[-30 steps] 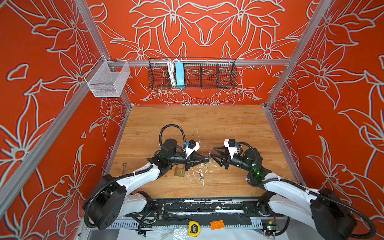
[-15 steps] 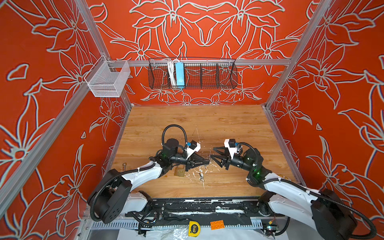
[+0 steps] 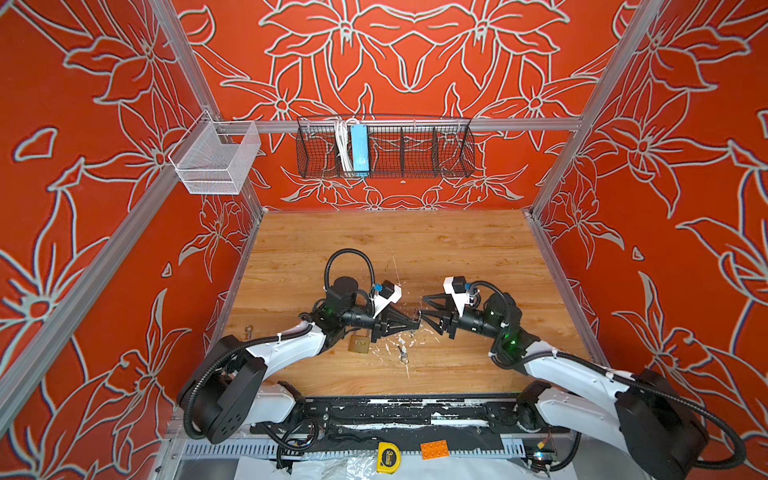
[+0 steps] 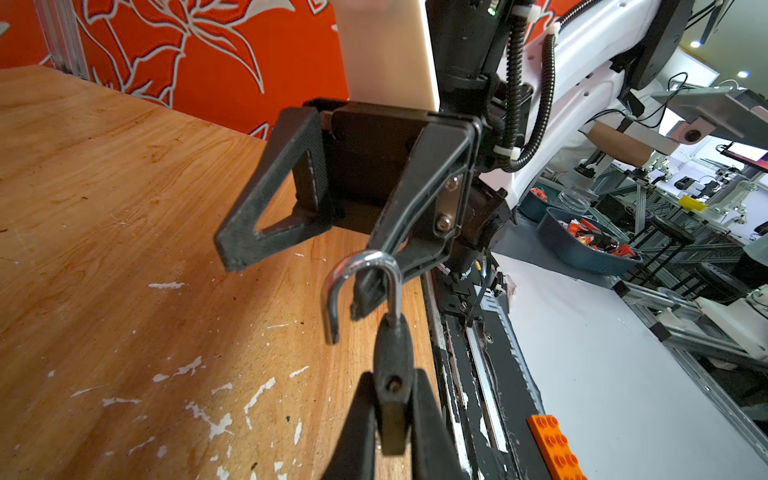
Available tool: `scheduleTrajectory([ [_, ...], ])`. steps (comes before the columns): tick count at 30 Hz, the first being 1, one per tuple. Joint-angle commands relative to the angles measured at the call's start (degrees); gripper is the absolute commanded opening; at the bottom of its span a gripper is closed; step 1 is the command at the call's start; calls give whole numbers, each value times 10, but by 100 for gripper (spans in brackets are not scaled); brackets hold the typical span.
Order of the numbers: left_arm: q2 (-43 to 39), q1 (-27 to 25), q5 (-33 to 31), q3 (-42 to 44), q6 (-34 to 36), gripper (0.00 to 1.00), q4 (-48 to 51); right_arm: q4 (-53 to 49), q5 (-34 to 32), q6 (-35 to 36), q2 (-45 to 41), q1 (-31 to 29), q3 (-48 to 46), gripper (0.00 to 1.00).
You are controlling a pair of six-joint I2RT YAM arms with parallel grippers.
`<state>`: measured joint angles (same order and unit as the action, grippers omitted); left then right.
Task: Unlock with the key
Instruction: 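Close the right gripper on the open shackle above the left gripper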
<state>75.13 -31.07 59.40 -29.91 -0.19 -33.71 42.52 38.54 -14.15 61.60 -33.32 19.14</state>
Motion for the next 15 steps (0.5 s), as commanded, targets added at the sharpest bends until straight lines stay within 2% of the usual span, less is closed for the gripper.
scheduleTrajectory([
  [1, -26, 3, -1, -3, 10, 0, -17, 4, 38, 5, 6, 2, 26, 56],
  [10, -14, 3, 40, -16, 14, 0, -3, 55, 99, -32, 52, 1, 39, 56],
  [15, 6, 3, 58, -26, 11, 0, -6, 33, 75, -24, 39, 2, 39, 55],
])
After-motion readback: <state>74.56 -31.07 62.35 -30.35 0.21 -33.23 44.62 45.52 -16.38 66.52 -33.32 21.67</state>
